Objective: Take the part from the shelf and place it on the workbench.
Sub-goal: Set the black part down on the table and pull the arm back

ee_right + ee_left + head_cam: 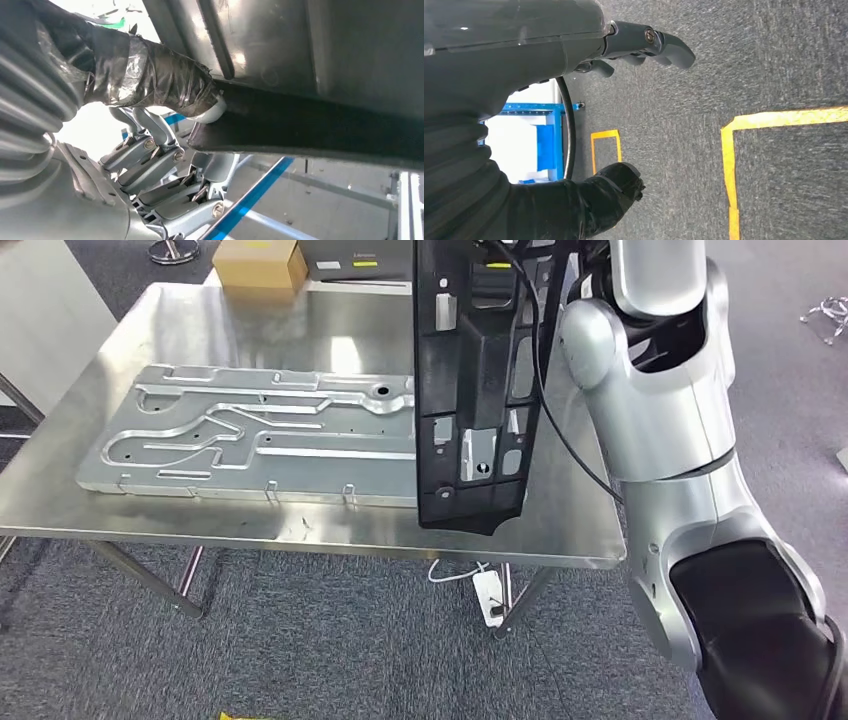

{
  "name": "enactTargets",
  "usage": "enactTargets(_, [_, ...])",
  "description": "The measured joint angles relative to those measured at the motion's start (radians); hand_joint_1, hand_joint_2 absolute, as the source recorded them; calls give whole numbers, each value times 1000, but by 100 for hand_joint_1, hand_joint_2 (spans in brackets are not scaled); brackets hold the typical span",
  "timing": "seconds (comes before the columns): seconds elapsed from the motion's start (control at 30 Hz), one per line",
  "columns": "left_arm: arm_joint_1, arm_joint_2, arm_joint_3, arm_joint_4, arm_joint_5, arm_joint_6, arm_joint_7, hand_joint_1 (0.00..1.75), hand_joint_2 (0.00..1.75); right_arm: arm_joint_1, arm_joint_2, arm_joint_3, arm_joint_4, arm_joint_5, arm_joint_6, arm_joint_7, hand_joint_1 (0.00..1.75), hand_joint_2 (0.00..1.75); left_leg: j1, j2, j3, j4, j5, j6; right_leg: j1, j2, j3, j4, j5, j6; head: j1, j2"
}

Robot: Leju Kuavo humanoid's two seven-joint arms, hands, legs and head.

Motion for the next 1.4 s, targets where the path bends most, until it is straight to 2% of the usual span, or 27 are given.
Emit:
enactTargets(0.07, [0, 0, 0, 1, 0, 1, 1, 0, 175, -1, 0, 0, 0, 1, -1, 0, 175, 175, -1, -3, 14, -4, -8, 13, -4, 0, -37, 71, -14, 6, 1, 0])
enactTargets(0.17, [-1, 0, 0, 4, 0, 2, 2, 0, 175, 2, 0, 0, 4, 1, -1, 0, 175, 175, -9, -7, 32, -5, -25, 27, -3, 1, -161, 251, -75, 8, 1, 0])
enactTargets(0.2, [-1, 0, 0, 6, 0, 2, 2, 0, 175, 5, 0, 0, 6, 1, -1, 0, 175, 175, -14, -9, 39, -5, -31, 30, -1, 1, -191, 277, -79, 4, 1, 0])
enactTargets(0.23, [-1, 1, 0, 8, 0, 2, 2, 0, 175, 7, 0, 0, 10, 2, -1, 0, 175, 175, -19, -12, 49, -5, -38, 31, 2, 1, -204, 267, -61, -3, 1, 0])
enactTargets(0.27, [-1, 1, 0, 9, 0, 2, 2, 0, 175, 7, 0, 0, 13, 2, -1, 0, 175, 175, -25, -14, 60, -5, -45, 33, 8, 1, -198, 222, -20, -16, 1, 0])
enactTargets(0.33, [-1, -1, 0, 15, 0, 2, 2, 0, 175, 5, 1, 1, 18, 3, -2, 0, 175, 175, -34, -18, 81, -8, -59, 35, 29, 0, -162, 90, 78, -58, -1, 0])
enactTargets(0.37, [-2, -2, 0, 18, 0, 2, 2, 0, 175, 3, 2, 1, 20, 4, -2, 0, 175, 175, -33, -18, 88, -13, -64, 33, 38, 1, -145, 36, 107, -76, -3, 0])
enactTargets(0.43, [-6, -3, 0, 26, 0, 2, 3, 0, 175, -3, 4, 1, 25, 5, -2, -1, 175, 175, -24, -15, 96, -24, -60, 23, 53, 2, -125, -15, 120, -98, -6, 0])
enactTargets(0.53, [-13, -1, 0, 34, 0, 0, 4, 0, 175, -11, 5, 1, 35, 7, -3, 0, 175, 175, -20, -9, 105, -4, -44, 11, 51, -1, -67, -75, 128, -110, -5, 0])
enactTargets(0.6, [-14, 4, 0, 38, 0, 1, 5, 0, 175, -18, 6, 1, 46, 9, -5, 0, 175, 175, -19, -7, 62, 74, -65, 3, 39, -7, -36, -93, 126, -106, -6, 0])
enactTargets(0.67, [-14, 11, 0, 40, 0, 2, 5, 0, 175, -20, 8, 1, 59, 10, -6, 0, 175, 175, -13, -7, -14, 179, -109, -16, 30, -6, -26, -94, 114, -94, -7, 0])
enactTargets(0.7, [-13, 13, 0, 41, 0, 2, 5, 0, 175, -16, 9, 1, 66, 10, -6, 0, 175, 175, -8, -6, -43, 207, -121, -26, 24, -5, -22, -91, 107, -85, -6, 0])
enactTargets(0.73, [-12, 14, 0, 42, 0, 2, 5, 0, 175, -13, 9, 2, 72, 10, -6, 0, 175, 175, -2, -5, -60, 206, -116, -35, 17, -5, -17, -86, 97, -75, -6, 0])
enactTargets(0.77, [-11, 15, 0, 43, 0, 2, 5, 0, 175, -11, 9, 2, 77, 10, -6, 0, 175, 175, 4, -4, -56, 169, -86, -45, 9, -4, -12, -77, 86, -64, -6, 0])
enactTargets(0.83, [-10, 15, 0, 47, 0, 2, 5, 0, 175, -11, 10, 2, 87, 12, -7, 0, 175, 175, 16, -1, -23, 49, -6, -65, -5, -5, -4, -50, 56, -40, -7, 0])
enactTargets(0.87, [-10, 16, 0, 48, 0, 2, 5, 0, 175, -12, 11, 2, 92, 12, -7, 1, 175, 175, 18, 2, -10, 8, 8, -67, -9, -6, -4, -35, 42, -30, -7, 0])
enactTargets(0.9, [-10, 17, 0, 50, 0, 2, 5, 0, 175, -12, 12, 2, 97, 13, -8, 1, 175, 175, 16, 4, -6, -10, 14, -60, -9, -6, -6, -23, 29, -20, -6, 0])
enactTargets(0.93, [-10, 17, 0, 52, 0, 2, 6, 0, 175, -12, 13, 2, 101, 13, -8, 2, 175, 175, 13, 5, -10, -4, 4, -47, -8, -6, -8, -15, 21, -13, -6, 0])
enactTargets(0.97, [-11, 18, 0, 54, 0, 2, 6, 0, 175, -13, 13, 2, 106, 13, -10, 2, 175, 175, 12, 6, -9, -1, 0, -31, -7, -5, -9, -11, 15, -8, -5, 0])
enactTargets(1.03, [-12, 19, 0, 57, 0, 2, 7, 0, 175, -13, 13, 3, 112, 13, -13, 3, 175, 175, 12, 4, -4, 6, 0, -13, -10, -4, -12, 10, 7, -1, -3, 0])
enactTargets(1.1, [-13, 19, 0, 59, 0, 3, 7, 0, 175, -15, 13, 3, 117, 13, -15, 3, 175, 175, 10, 0, 5, 6, -7, -2, -12, -3, -57, 96, -18, 3, -3, 0])
enactTargets(1.17, [-13, 20, 0, 60, 0, 3, 7, 0, 175, -15, 12, 3, 122, 13, -16, 3, 175, 175, 5, -3, 13, 6, -17, 6, -11, -3, -141, 226, -68, 3, -3, 0])
enactTargets(1.2, [-13, 20, 0, 60, 0, 3, 7, 0, 175, -13, 12, 3, 125, 13, -16, 3, 175, 175, 1, -5, 18, 6, -22, 8, -9, -3, -177, 270, -85, 1, -3, 0])
enactTargets(1.23, [-12, 20, 0, 61, 0, 3, 7, 0, 175, -12, 12, 3, 129, 13, -16, 3, 175, 175, -4, -7, 26, 6, -29, 10, -5, -2, -199, 282, -84, -6, -3, 0])
enactTargets(1.27, [-12, 20, 0, 61, 0, 3, 7, 0, 175, -11, 12, 3, 132, 13, -16, 3, 175, 175, -11, -9, 36, 6, -36, 12, 0, -2, -203, 257, -62, -17, -3, 0])
enactTargets(1.33, [-12, 19, 0, 63, 0, 3, 7, 0, 175, -10, 12, 3, 135, 13, -16, 3, 175, 175, -22, -12, 62, 0, -51, 16, 22, -1, -171, 128, 37, -57, -3, 0])
enactTargets(1.4, [-14, 15, 0, 67, 0, 3, 7, 0, 175, -14, 12, 3, 137, 13, -17, 3, 175, 175, -27, -14, 87, -17, -61, 15, 46, 6, -137, 20, 106, -95, -5, 0])
